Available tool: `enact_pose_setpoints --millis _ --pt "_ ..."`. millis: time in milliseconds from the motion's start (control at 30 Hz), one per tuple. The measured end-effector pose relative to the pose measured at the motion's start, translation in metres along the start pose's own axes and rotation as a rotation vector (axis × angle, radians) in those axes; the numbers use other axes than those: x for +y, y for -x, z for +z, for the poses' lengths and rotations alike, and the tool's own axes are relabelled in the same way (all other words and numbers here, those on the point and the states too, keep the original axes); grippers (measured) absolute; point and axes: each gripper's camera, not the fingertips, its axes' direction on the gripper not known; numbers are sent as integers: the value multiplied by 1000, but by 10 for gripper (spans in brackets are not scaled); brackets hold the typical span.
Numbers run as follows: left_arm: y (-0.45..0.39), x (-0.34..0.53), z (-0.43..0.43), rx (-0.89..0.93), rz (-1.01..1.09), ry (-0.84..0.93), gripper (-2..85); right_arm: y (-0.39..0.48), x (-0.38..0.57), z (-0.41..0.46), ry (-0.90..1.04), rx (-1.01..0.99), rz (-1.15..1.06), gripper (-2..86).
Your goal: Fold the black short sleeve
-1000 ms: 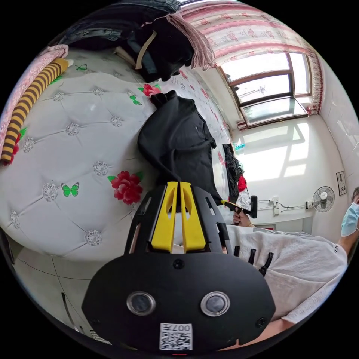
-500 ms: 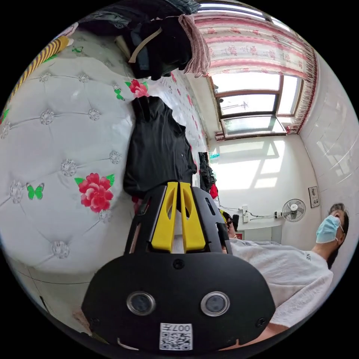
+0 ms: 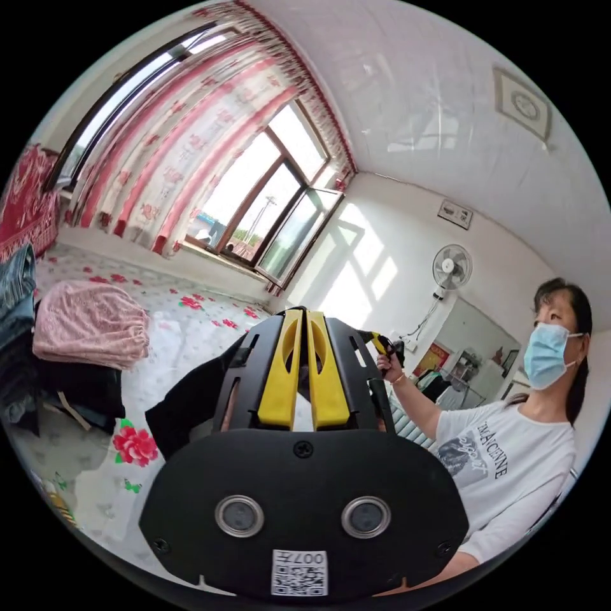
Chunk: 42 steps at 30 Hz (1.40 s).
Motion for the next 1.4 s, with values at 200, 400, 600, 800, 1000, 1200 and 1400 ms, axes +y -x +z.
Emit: enact_pose_setpoints --millis 200,400,600,800,1000,1200,1400 --pt "-8 131 -37 39 -70 124 -10 5 116 -67 90 -26 54 -2" --pt "51 367 -58 -63 -596 175 -9 -69 311 -115 123 140 486 -2" --pt "78 498 -76 -138 -919 189 -10 -105 432 -157 -19 299 753 3" --pt "107 495 -55 -223 -880 286 -10 -129 461 -11 524 522 637 40" --pt "124 499 -49 -239 -883 301 -10 -134 530 164 980 639 375 69" --pt "133 511 -54 -266 -914 296 -10 -129 568 237 1237 671 152 16" --pt "143 507 -64 -272 -910 289 -10 -165 500 151 881 385 449 1"
